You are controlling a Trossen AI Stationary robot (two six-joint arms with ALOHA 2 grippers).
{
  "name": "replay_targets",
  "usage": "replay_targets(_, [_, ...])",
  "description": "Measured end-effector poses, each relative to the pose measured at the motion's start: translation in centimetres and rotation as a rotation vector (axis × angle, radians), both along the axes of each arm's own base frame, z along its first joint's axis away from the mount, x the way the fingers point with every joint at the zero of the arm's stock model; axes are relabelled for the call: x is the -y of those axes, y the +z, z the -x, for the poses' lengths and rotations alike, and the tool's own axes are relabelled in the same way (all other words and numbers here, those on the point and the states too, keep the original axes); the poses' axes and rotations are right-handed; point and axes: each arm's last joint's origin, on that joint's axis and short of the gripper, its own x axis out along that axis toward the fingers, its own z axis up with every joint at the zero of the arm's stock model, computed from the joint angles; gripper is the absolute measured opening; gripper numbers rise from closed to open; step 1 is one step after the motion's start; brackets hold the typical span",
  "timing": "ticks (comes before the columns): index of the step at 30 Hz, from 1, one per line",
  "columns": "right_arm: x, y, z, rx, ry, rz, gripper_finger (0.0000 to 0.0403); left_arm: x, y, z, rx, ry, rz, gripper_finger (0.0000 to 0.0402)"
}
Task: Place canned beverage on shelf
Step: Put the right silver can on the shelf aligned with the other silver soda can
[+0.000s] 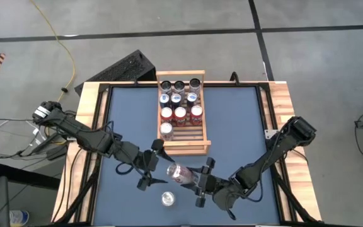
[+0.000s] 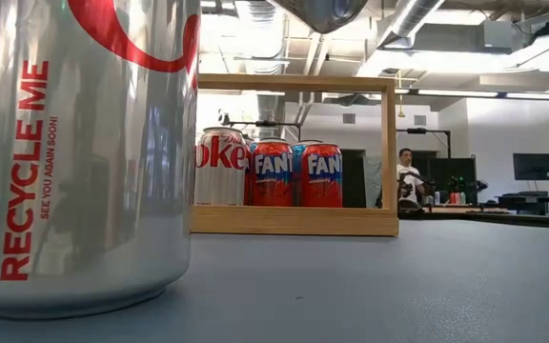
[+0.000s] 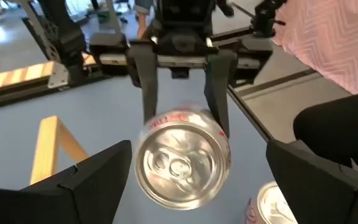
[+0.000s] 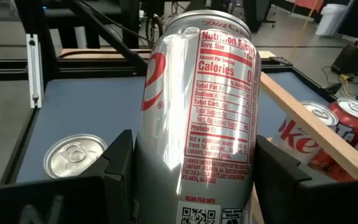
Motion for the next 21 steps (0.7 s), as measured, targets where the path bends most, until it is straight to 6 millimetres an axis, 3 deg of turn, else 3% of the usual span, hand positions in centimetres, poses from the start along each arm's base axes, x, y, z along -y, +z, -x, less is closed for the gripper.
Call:
replay_targets(13, [0.3,0.1,-0.4,-0.001,0.016,-0.01,0.021,-1.0,-0.2,-0.6,-0.016,0.015,0.009,0.0359])
replay_targets(21, [0.3,0.1,-0.4,-0.002,0.02,-0.008,0.021,-0.6,-1.8,-1.7,-0.063,-0.033,0.001,0.0359])
